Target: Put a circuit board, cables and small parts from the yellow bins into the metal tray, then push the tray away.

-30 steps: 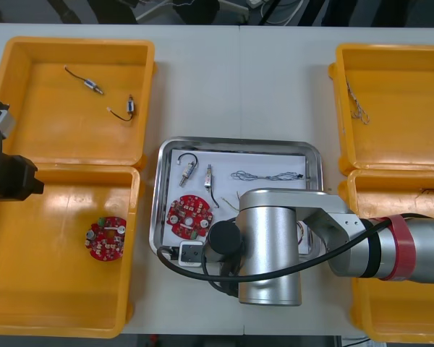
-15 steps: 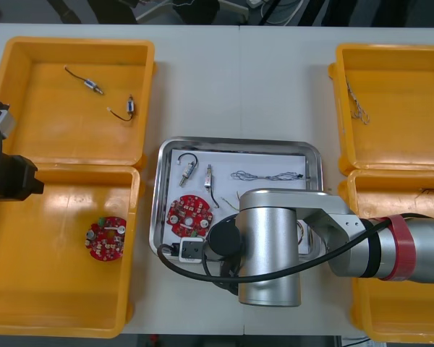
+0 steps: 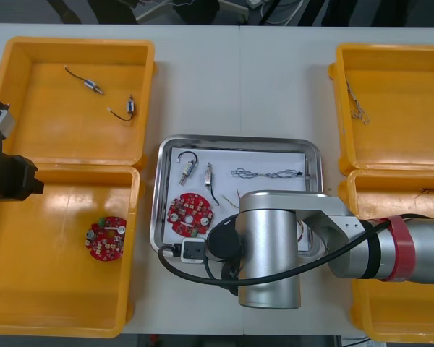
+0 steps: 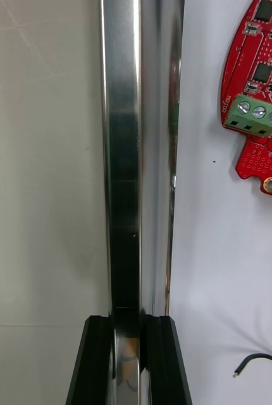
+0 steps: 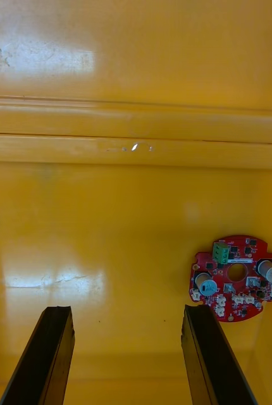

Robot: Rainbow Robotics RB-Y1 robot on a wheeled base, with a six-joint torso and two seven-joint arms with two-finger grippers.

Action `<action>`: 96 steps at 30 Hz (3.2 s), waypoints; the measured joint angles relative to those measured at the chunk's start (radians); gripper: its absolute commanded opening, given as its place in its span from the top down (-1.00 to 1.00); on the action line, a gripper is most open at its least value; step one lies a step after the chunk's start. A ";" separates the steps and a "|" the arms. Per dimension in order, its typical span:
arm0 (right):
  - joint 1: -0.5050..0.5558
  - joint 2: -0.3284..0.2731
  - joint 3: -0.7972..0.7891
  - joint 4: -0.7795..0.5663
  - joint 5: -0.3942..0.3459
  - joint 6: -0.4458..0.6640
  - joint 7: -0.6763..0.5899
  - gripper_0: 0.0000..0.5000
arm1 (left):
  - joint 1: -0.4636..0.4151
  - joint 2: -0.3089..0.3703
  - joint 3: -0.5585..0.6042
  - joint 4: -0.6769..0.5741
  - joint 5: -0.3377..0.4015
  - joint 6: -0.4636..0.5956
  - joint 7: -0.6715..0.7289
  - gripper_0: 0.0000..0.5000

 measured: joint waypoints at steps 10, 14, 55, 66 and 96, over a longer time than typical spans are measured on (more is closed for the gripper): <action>-0.003 0.000 0.003 0.000 0.025 0.003 0.000 1.00 | 0.000 0.000 0.000 0.000 0.000 0.000 0.000 -1.00; -0.004 0.000 0.003 0.000 0.047 0.003 0.000 1.00 | 0.000 0.000 0.000 0.000 0.000 0.000 0.000 -1.00; -0.210 0.000 -0.057 0.262 -0.175 -0.140 0.172 1.00 | 0.000 0.000 0.000 0.000 0.000 0.000 0.000 -1.00; -0.278 0.000 -0.066 0.370 -0.218 -0.178 0.220 1.00 | 0.000 0.000 0.000 0.000 0.000 0.000 0.000 -1.00; -0.354 0.000 -0.113 0.592 -0.202 -0.315 0.340 1.00 | 0.000 0.000 0.000 -0.001 -0.001 0.000 0.000 -1.00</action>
